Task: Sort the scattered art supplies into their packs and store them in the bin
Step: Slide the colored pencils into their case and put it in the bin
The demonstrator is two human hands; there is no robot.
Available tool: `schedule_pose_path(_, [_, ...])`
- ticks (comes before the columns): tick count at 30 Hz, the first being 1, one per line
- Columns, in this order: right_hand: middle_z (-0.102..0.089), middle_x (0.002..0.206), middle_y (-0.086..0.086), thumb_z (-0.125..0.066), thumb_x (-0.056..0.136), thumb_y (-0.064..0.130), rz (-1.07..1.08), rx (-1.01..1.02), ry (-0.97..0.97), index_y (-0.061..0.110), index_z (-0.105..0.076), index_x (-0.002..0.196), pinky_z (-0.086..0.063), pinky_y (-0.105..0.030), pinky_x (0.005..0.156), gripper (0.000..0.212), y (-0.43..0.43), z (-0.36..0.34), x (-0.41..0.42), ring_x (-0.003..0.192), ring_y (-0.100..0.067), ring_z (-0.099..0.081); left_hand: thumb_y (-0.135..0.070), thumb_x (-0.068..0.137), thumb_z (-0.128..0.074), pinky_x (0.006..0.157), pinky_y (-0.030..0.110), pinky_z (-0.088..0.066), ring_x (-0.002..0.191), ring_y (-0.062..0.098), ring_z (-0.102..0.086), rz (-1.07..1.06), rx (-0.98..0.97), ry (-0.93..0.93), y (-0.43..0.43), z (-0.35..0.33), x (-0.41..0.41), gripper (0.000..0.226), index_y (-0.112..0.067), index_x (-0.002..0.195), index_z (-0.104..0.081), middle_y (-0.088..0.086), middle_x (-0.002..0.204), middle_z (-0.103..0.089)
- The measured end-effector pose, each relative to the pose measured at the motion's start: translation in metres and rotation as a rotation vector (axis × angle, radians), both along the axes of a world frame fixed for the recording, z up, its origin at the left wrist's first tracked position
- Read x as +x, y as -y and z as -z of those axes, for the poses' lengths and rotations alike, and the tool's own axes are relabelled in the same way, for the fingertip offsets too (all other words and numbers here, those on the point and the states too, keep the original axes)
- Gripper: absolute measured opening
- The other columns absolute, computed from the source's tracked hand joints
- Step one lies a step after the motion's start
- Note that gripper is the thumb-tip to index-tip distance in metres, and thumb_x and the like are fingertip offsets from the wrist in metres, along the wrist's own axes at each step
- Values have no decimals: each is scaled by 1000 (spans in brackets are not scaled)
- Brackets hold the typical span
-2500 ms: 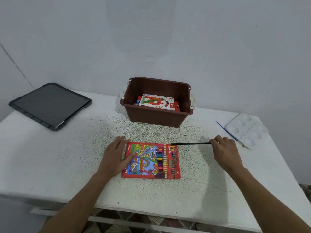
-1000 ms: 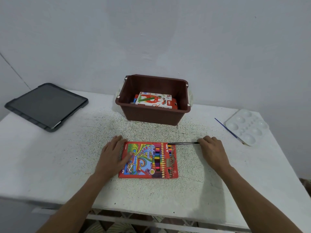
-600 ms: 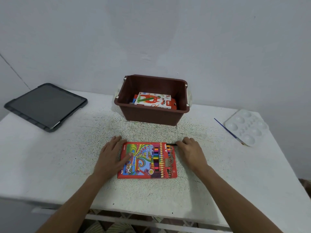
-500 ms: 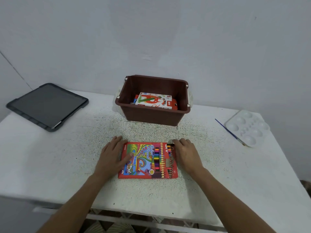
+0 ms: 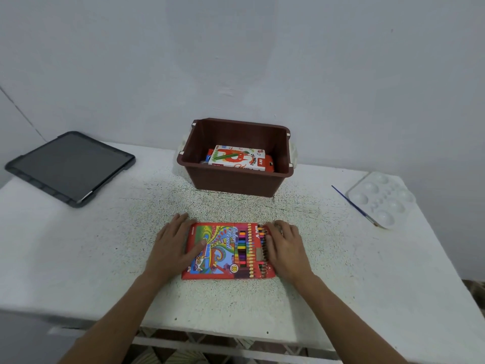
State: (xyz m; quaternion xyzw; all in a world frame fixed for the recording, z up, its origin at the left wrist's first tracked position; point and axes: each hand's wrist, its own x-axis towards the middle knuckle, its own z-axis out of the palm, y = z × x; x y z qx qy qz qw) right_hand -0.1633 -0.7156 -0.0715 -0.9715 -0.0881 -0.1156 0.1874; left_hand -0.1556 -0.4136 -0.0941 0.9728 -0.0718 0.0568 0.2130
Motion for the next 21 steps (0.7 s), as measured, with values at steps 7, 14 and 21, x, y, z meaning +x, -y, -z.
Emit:
schedule_pose_path(7, [-37,153,-18,-14,104,50,-18,-227,-200,15,-37,150,-32,-50,114,61,2,13,-8,141,-38,-33,-79,84,-29,113,42,-16,145,25,-31,6,7,3,-1,2,1,82,-22,141,-45,3,154,-39])
schedule_pose_path(14, [-17,162,-14,1,103,49,-81,-312,-359,14,-14,156,-17,-53,119,66,6,21,-2,150,-37,-1,-74,83,-35,114,39,-16,147,22,-27,17,1,2,-1,3,1,78,-22,141,-45,2,155,-38])
schedule_pose_path(21, [7,164,-9,16,86,72,-74,-204,-341,23,-2,157,-3,-52,122,89,-6,10,-8,150,-33,14,-86,78,-30,116,41,-13,148,24,-24,62,34,1,-4,4,1,92,-24,145,-41,3,158,-34])
